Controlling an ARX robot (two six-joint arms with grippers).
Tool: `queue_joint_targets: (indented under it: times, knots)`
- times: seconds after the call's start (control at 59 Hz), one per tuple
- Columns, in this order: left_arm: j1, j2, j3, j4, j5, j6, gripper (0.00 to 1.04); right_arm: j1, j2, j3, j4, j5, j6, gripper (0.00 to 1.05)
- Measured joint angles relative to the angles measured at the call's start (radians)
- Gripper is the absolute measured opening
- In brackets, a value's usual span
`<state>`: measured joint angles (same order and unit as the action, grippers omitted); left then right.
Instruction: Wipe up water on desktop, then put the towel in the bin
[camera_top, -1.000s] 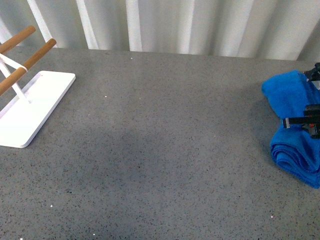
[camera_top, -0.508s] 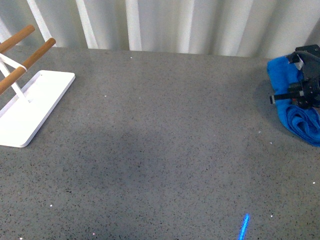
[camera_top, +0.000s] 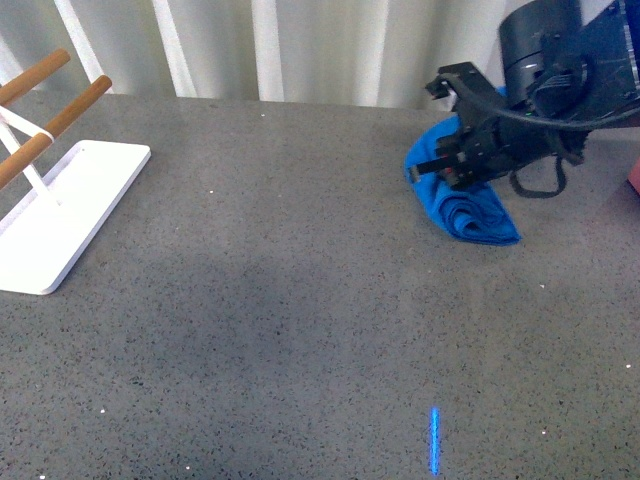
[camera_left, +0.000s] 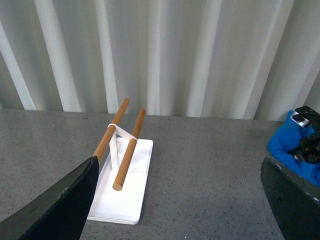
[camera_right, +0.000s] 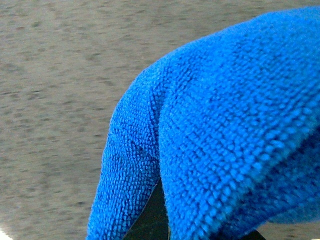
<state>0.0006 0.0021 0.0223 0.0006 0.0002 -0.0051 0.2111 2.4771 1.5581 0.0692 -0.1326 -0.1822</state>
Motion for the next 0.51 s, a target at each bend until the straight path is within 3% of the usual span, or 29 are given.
queue_joint_targets:
  times: [0.288,0.407,0.508]
  knots:
    - [0.0,0.0,0.0,0.0,0.0,0.0,0.98,0.064,-0.212,-0.338,0.053,-0.005,-0.06,0.05]
    - [0.0,0.0,0.0,0.0,0.0,0.0,0.98,0.018,-0.402,-0.585,0.084,-0.008,-0.148,0.05]
    - [0.0,0.0,0.0,0.0,0.0,0.0,0.98,-0.032,-0.51,-0.678,0.083,-0.023,-0.187,0.05]
